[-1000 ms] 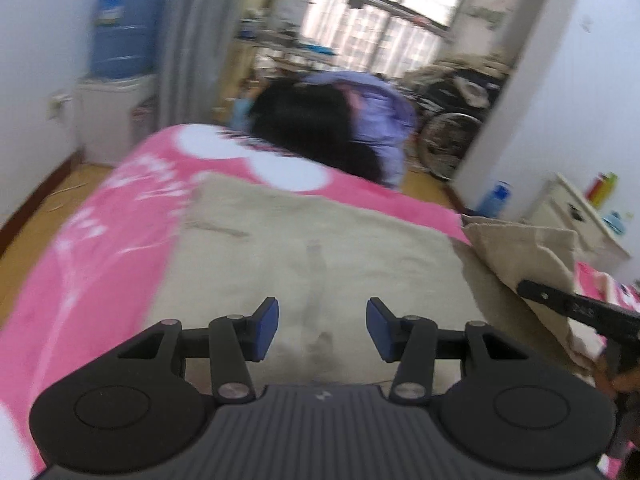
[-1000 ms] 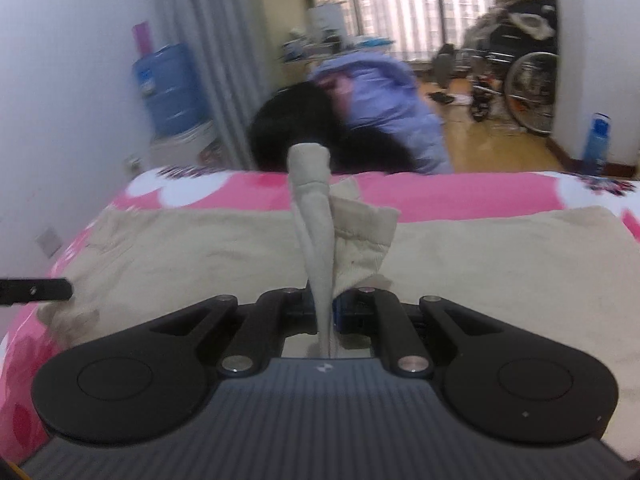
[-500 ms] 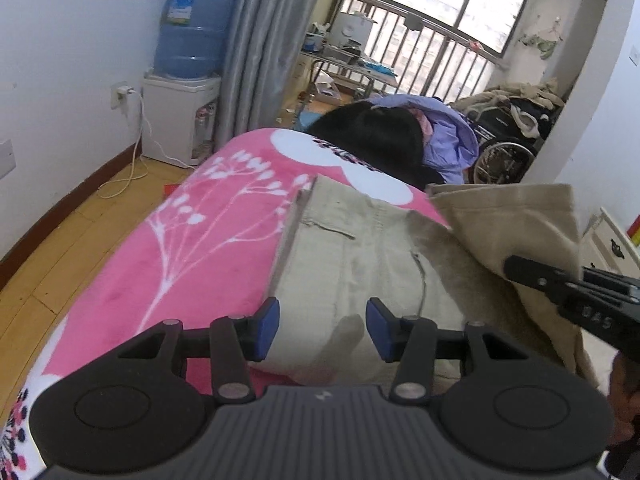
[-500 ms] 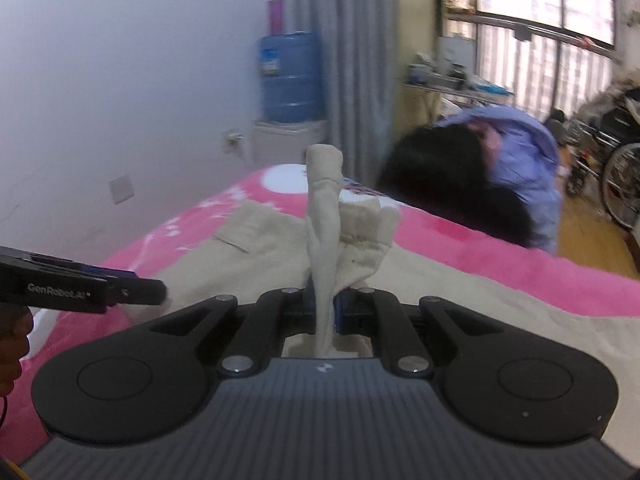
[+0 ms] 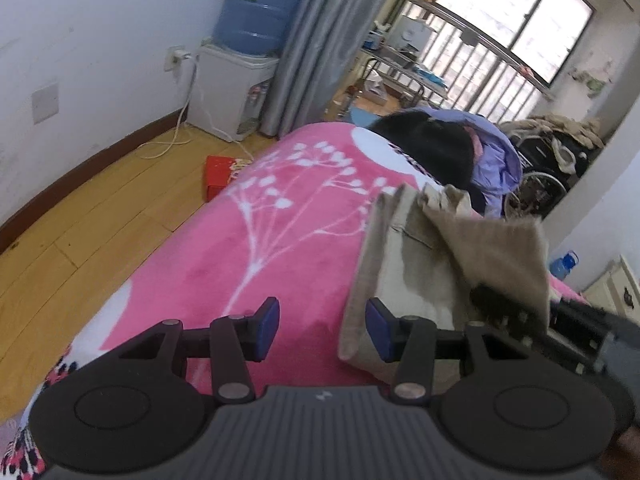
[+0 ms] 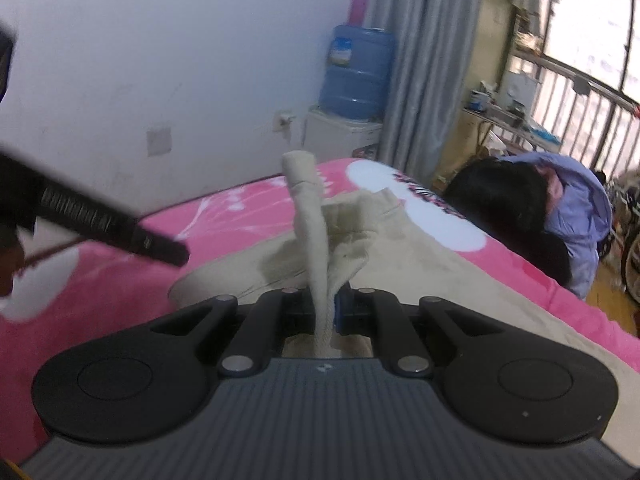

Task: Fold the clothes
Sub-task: 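Carry the held trouser end with the right tool over the folded stack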

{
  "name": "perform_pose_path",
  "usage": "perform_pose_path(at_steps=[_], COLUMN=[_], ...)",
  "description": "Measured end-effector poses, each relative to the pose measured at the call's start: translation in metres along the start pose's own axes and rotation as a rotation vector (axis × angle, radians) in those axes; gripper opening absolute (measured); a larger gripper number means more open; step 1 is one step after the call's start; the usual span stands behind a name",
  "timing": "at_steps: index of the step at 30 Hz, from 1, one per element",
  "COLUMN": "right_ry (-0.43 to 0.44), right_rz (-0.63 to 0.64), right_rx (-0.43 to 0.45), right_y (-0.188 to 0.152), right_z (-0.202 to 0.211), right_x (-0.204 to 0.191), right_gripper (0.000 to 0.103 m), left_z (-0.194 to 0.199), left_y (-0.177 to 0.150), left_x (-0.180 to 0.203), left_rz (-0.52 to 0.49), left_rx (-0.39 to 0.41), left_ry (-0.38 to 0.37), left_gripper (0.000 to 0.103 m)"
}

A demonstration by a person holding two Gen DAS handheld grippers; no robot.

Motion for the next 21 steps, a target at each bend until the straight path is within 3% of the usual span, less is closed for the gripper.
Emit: perform_pose_path(at_steps=[11, 18, 21], right_ry=[-0.029, -0.045, -0.017], right_rz=[0.251, 0.312, 0.373], right_rx=[-0.083, -0.071, -0.042], right_y=[0.001, 0.004, 0.006], right_z=[-0.007, 0.014, 0.018], right_x=[-0.047, -0.059, -0.071], right_gripper=[0.009, 0.012, 0.025], left_z=[0.003, 0.005, 0.007], left_y=[-0.001, 0.000, 0.002], left_x=[-0.002, -0.006, -0.006], left_rz=[-0.011, 0.000, 0.003], left_rx=[0.009, 0.017, 0.024], left_ry=[-0.002, -0.003, -0.012], left_gripper=[0.049, 0.049, 0.049])
Point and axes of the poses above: each gripper's, at about its wrist camera, not at the fingertips, and z roughly against the way its jaws point, x to its right, y to its top, the point moved 3 cm from there along -z, roughly the way its jaws point, and after that the axes turned 15 degrees about z, right-handed, at the moved point
